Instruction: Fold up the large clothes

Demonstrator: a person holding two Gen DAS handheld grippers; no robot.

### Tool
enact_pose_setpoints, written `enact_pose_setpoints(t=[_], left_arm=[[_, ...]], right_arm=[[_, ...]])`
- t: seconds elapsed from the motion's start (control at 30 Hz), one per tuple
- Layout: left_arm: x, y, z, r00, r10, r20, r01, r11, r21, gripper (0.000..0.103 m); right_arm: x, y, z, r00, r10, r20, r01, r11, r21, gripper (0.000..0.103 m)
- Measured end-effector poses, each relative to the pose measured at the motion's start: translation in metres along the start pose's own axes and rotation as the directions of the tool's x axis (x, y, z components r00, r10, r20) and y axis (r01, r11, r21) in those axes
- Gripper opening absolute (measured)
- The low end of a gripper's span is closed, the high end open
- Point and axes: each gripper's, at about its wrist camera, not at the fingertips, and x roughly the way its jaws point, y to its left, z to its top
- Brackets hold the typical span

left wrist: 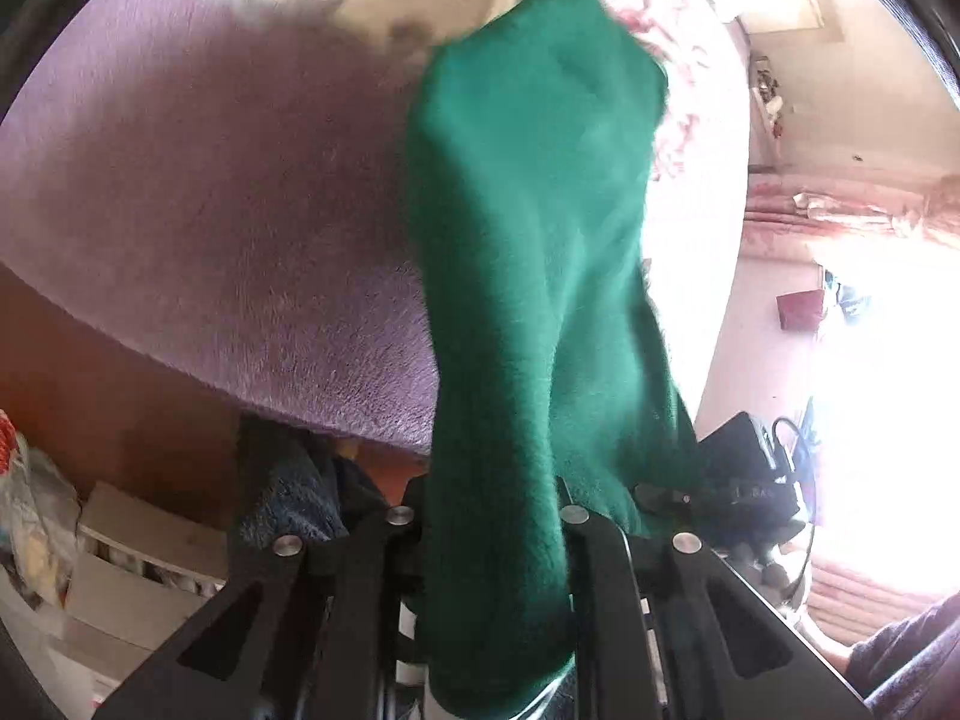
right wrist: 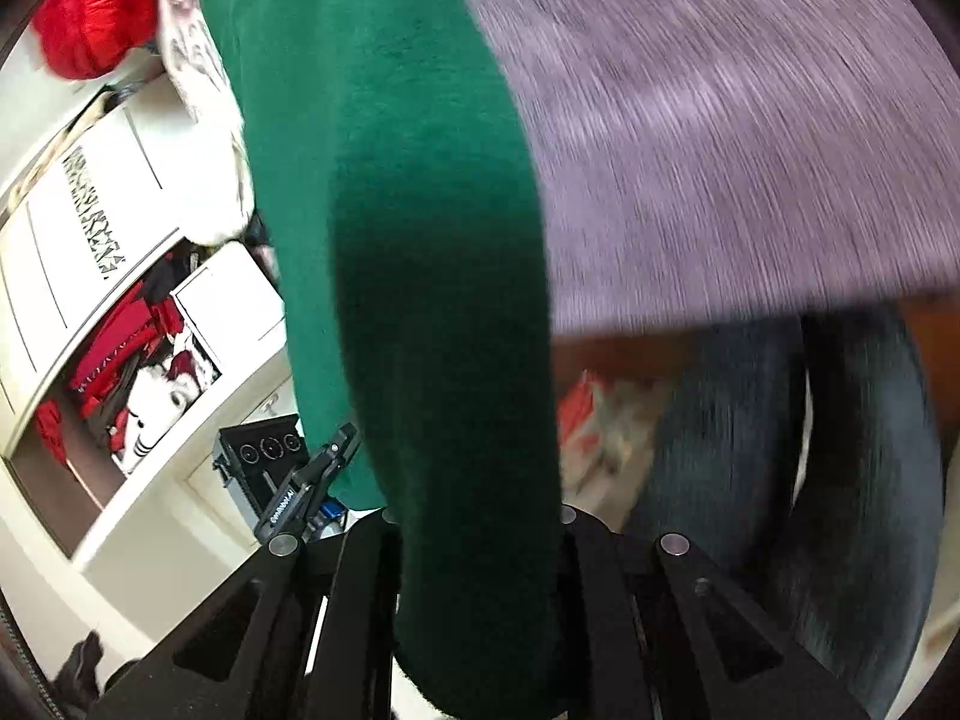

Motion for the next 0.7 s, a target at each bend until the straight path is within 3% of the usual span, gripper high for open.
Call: enact_pose_setpoints(t=[0.13,0.23,0.3,0.37,0.5,0.57,0.7], left_arm=[[-0.018,-0.054,0.061,0.992,-0.027,0.12,0.013,0.993,0.117,0.012],[-0.012,-0.091,0.142,0.974,-0.038,0.224,-0.006,0.981,0.192,0.012],[-0.002,-0.104,0.187,0.967,-0.02,0.255,-0.035,0.977,0.208,0.012],[0.009,-0.104,0.23,0.966,-0.011,0.258,-0.054,0.969,0.241,0.012],[0.051,-0.091,0.312,0.982,0.067,0.177,-0.109,0.966,0.237,0.013],[0.067,-0.082,0.334,0.991,0.1,0.087,-0.117,0.968,0.221,0.013],[0.068,-0.086,0.336,0.995,0.097,0.04,-0.103,0.968,0.23,0.016]], right_arm=[[-0.037,0.046,0.008,0.998,0.049,0.025,-0.048,0.997,-0.063,0.013],[-0.065,0.11,0.052,0.99,0.097,0.098,-0.08,0.983,-0.166,0.013],[-0.075,0.153,0.094,0.98,0.119,0.162,-0.081,0.972,-0.223,0.013],[-0.088,0.189,0.147,0.963,0.12,0.24,-0.056,0.965,-0.257,0.013],[-0.097,0.218,0.236,0.957,0.08,0.278,-0.007,0.967,-0.254,0.013],[-0.09,0.225,0.267,0.964,0.021,0.264,0.042,0.972,-0.231,0.013],[-0.088,0.213,0.3,0.975,-0.021,0.221,0.071,0.973,-0.219,0.014]])
